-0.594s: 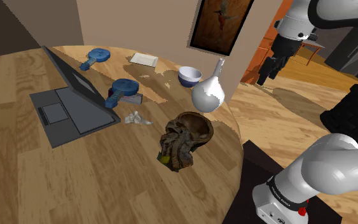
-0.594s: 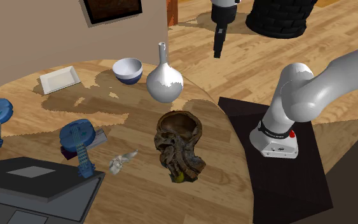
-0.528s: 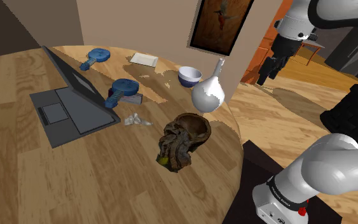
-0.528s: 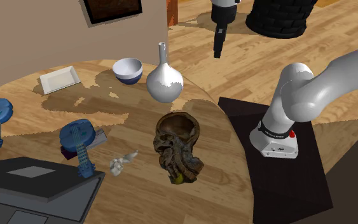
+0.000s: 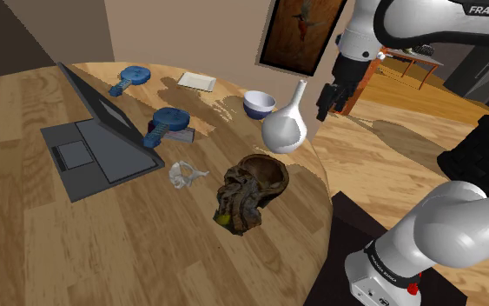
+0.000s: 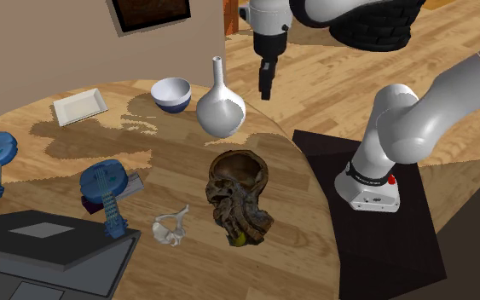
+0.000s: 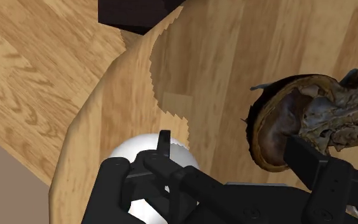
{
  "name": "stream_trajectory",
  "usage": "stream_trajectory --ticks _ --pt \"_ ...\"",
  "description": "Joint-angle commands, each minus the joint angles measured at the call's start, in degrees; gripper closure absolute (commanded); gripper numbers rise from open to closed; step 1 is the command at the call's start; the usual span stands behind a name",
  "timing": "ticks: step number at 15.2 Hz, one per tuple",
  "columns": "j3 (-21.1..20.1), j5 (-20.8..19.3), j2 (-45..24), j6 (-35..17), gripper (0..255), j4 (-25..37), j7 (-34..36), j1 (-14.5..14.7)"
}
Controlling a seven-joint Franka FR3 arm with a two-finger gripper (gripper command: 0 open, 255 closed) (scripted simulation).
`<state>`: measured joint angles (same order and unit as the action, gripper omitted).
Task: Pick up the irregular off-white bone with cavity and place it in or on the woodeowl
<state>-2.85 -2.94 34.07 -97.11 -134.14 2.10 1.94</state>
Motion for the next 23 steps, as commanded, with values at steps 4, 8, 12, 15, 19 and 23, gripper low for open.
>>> stream_trajectory --ticks 4,8,12,15,19,23 --pt "-3.18 1.69 -8.63 -4.98 0 3.15 3.21 1.72" --pt "-5.84 2.42 -15.78 -8.02 0 6.85 6.00 3.06" --pt "-8.29 2.40 -23.26 -10.40 0 11.54 8.83 4.34" --pt "-9.95 1.87 -29.07 -11.69 0 15.72 11.00 5.36" --pt "-11.80 0.57 -37.07 -12.68 0 22.20 13.88 6.96" --pt "-13.13 -1.23 -45.37 -12.73 0 29.84 16.61 9.02"
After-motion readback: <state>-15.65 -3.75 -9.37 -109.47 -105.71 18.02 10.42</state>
